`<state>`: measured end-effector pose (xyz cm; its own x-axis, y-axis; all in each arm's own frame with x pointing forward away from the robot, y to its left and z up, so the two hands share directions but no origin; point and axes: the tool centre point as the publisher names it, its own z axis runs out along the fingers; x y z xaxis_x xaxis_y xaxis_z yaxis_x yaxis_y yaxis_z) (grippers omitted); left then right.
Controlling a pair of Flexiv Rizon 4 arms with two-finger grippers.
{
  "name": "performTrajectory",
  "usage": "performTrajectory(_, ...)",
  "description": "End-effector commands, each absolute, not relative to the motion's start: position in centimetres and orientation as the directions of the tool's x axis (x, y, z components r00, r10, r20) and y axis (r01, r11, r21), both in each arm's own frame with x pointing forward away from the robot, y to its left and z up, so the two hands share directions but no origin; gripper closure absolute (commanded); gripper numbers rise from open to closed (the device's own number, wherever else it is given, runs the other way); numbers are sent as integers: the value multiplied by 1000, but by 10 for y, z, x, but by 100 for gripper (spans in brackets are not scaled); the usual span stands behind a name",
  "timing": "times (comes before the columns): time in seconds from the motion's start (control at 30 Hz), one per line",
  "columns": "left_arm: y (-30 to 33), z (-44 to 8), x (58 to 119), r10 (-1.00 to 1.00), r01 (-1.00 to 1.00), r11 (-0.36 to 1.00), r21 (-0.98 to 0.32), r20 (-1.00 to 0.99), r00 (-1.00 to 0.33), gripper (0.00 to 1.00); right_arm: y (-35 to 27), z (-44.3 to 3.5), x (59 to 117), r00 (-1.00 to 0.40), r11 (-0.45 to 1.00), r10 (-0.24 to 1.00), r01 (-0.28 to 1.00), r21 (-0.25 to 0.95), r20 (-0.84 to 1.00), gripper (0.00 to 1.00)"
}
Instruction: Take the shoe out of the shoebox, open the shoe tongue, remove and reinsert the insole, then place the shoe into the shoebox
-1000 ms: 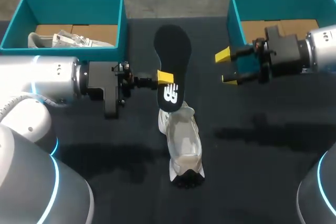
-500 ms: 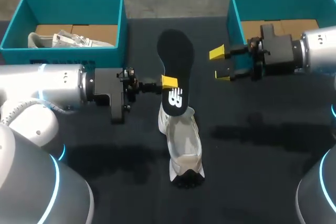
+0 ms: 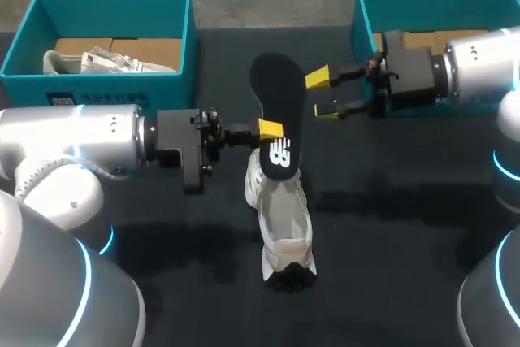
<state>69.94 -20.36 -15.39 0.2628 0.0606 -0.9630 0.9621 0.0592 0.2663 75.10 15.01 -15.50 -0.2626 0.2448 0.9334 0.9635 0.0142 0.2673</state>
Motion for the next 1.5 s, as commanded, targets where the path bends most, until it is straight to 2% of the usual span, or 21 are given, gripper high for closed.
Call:
performTrajectory(0.03, -212, -157, 704, 55, 960, 64, 274, -961, 270, 100, 161, -159, 758, -259, 30, 234, 965, 260, 937, 2)
performTrajectory(0.17, -215, -159, 708, 60, 954, 74, 290, -956, 286, 100, 166, -159, 758, -258, 45, 229, 966, 255, 939, 9)
performTrajectory(0.43, -214, -163, 714, 64, 954, 87, 287, -957, 283, 100, 169, -159, 753, -244, 53, 225, 970, 238, 943, 38)
performTrajectory(0.63, -215, -165, 716, 65, 952, 97, 289, -957, 284, 100, 174, -162, 753, -234, 56, 208, 972, 227, 950, 40)
performTrajectory(0.73, -216, -166, 717, 68, 951, 99, 292, -956, 286, 100, 177, -164, 753, -228, 63, 191, 973, 220, 955, 49)
performTrajectory(0.9, -217, -167, 717, 69, 950, 96, 299, -954, 293, 100, 180, -166, 752, -217, 63, 181, 976, 209, 959, 54)
performTrajectory(1.5, -216, -170, 718, 61, 948, 88, 304, -952, 300, 100, 181, -165, 749, -203, 63, 176, 979, 195, 963, 56)
